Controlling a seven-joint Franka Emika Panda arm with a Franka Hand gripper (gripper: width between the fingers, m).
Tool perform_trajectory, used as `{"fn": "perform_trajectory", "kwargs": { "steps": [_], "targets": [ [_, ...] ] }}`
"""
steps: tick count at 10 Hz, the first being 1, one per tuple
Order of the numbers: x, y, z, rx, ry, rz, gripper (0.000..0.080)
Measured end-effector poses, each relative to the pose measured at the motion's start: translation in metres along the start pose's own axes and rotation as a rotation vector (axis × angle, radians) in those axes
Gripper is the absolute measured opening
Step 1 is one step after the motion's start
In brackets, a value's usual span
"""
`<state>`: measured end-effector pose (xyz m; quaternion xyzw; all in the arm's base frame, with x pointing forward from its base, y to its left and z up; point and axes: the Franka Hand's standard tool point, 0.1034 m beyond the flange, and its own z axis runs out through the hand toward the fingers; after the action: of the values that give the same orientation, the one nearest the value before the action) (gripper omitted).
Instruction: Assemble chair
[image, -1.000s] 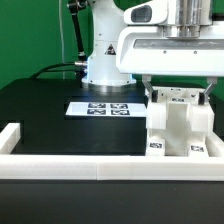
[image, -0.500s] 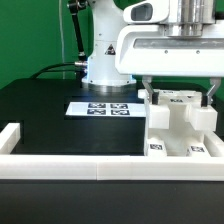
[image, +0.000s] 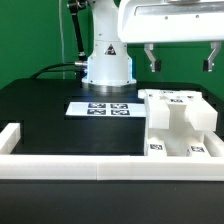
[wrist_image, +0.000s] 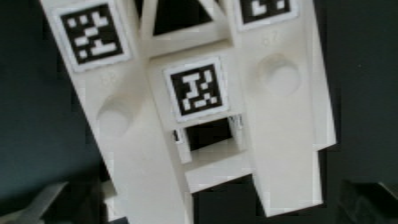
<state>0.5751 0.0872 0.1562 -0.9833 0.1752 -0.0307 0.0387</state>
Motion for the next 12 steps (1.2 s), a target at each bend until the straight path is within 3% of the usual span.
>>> {"fn": "perform_trajectory", "kwargs": {
  "steps": [1, 5, 7, 9, 12],
  "targets": [
    [-0.01, -0.002, 0.0, 0.002, -0.004, -0.005, 0.0649],
    [-0.008, 0.0, 0.003, -0.002, -0.004, -0.002, 0.0649],
    [-0.028, -0.003, 0.012, -0.002, -0.004, 0.035, 0.0649],
    [-0.065, -0.013, 0.02, -0.005, -0.029, 0.111, 0.0649],
    [-0.073, -0.014, 0.027, 0.003, -0.026, 0.118, 0.0649]
  ]
}}
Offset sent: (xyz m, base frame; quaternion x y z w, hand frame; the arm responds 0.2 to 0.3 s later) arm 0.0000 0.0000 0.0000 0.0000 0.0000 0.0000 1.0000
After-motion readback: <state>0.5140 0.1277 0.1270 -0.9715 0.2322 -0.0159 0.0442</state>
